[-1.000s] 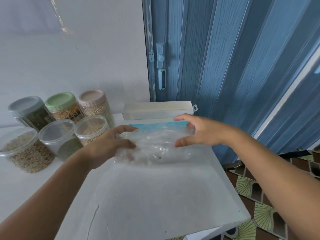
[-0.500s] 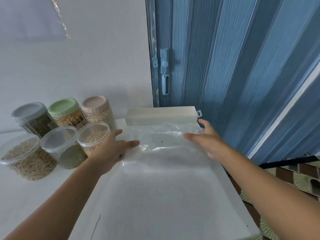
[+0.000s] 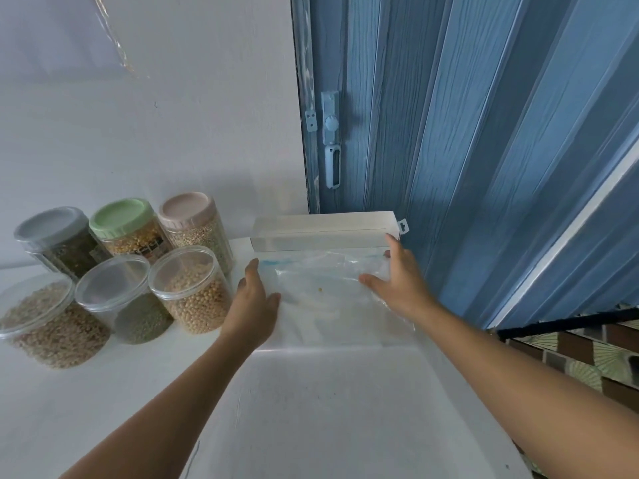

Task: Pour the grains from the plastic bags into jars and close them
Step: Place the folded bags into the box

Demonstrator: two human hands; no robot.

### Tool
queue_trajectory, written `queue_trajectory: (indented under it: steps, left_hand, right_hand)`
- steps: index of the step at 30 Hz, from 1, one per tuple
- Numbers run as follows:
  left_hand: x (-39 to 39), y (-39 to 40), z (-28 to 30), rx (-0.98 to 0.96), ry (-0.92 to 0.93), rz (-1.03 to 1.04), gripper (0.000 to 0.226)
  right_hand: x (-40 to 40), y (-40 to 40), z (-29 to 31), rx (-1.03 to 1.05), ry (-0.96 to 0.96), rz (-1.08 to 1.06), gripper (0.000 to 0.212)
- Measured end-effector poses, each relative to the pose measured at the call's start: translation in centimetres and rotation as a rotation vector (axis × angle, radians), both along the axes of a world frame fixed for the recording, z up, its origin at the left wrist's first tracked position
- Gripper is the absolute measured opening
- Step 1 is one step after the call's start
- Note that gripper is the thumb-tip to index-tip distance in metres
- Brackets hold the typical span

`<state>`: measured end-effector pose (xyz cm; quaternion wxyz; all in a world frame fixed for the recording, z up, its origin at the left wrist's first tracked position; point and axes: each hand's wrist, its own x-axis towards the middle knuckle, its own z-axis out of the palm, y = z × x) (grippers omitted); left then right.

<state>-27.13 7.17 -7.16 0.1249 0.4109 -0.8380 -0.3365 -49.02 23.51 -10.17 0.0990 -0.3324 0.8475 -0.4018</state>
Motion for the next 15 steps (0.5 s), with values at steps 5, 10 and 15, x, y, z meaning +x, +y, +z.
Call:
queue_trajectory:
  steps: [5, 10, 15]
  left_hand:
    - [0.0, 0.1, -0.7, -0.21, -0.057, -0.026, 0.087]
    - [-0.6, -0.4, -1.3, -0.674, -0.048, -0.345, 0.076]
    - [-1.7, -2.3, -3.2, -0.644, -0.365, -0.549, 0.08]
  right_hand:
    - [0.1, 0.2, 0.3, 0.123, 0.22, 0.014, 0.085]
    - [1.3, -0.1, 1.2, 0.01, 0.794, -0.037, 0.054]
    - [2.8, -0.7, 0.4, 0.489, 0.571, 0.32, 0.072]
